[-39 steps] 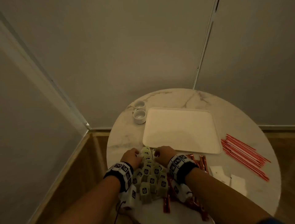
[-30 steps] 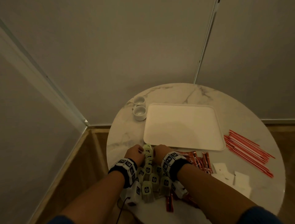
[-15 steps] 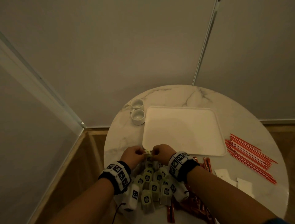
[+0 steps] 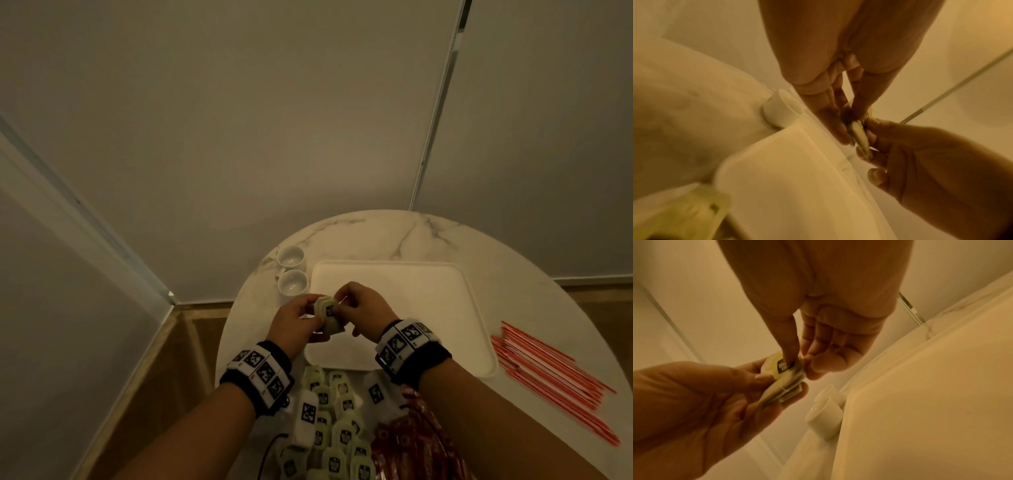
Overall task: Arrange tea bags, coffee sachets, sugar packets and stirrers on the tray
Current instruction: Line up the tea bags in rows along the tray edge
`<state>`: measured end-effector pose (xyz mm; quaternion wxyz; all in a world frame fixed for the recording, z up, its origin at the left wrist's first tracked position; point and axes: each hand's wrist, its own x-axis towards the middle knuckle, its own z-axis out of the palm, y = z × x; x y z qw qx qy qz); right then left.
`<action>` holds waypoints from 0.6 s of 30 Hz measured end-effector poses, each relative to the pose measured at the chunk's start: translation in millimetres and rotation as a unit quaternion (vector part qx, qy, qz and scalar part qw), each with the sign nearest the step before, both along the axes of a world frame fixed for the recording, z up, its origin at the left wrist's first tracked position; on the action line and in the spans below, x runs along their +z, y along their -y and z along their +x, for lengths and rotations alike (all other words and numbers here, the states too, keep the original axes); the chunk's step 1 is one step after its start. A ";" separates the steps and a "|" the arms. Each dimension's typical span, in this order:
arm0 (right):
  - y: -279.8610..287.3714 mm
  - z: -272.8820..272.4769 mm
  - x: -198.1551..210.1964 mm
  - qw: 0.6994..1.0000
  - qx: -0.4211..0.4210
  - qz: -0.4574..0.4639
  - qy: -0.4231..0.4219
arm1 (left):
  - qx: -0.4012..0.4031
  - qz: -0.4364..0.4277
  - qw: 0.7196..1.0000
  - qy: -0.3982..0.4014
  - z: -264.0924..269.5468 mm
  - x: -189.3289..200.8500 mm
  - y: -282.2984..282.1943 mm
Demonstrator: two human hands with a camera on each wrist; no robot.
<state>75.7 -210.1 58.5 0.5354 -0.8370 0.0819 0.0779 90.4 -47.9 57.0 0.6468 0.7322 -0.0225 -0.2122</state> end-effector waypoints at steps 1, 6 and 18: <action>4.8 6.4 0.9 1.000 0.004 0.006 0.000 | -0.002 -0.004 1.000 0.011 4.4 1.5 5.0; 27.0 43.1 -9.4 0.999 -0.009 0.031 -0.010 | 0.019 0.017 0.999 0.023 36.3 0.0 30.2; 43.8 124.3 -68.4 0.991 -0.109 0.051 -0.052 | 0.030 0.078 0.996 0.004 86.0 -48.3 50.0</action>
